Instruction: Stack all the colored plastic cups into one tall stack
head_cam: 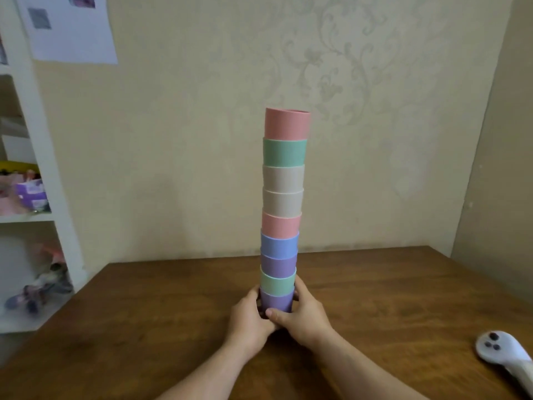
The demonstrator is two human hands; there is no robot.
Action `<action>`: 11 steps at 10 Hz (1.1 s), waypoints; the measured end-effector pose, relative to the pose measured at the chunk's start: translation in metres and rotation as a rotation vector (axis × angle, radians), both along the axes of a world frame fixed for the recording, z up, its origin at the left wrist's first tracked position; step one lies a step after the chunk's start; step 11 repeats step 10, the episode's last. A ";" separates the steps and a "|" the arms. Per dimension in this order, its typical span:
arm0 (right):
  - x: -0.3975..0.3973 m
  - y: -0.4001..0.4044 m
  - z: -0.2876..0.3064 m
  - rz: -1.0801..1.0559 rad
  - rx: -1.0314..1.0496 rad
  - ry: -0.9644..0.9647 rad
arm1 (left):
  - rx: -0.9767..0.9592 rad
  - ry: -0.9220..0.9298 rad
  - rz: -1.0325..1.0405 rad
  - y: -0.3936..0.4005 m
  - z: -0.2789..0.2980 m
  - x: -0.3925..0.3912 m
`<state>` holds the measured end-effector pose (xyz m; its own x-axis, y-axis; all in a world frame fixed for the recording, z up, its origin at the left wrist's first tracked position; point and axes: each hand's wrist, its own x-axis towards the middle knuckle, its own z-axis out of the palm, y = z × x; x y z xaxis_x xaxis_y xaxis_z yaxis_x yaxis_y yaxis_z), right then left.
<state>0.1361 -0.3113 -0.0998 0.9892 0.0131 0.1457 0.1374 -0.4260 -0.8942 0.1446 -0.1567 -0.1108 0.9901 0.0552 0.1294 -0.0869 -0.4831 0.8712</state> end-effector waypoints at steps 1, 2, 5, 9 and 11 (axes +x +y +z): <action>0.019 0.009 0.003 0.015 -0.018 0.001 | 0.000 0.002 0.041 0.005 0.001 0.016; 0.042 0.017 0.006 0.028 -0.037 0.019 | 0.008 -0.003 0.048 0.010 0.003 0.035; 0.103 0.026 0.003 0.038 -0.055 0.019 | 0.071 -0.040 0.064 0.025 -0.002 0.089; 0.096 0.029 -0.009 0.013 -0.119 0.076 | 0.062 -0.001 0.000 0.034 -0.025 0.105; 0.077 0.026 -0.008 -0.036 -0.189 0.139 | 0.115 0.047 0.097 0.038 -0.027 0.097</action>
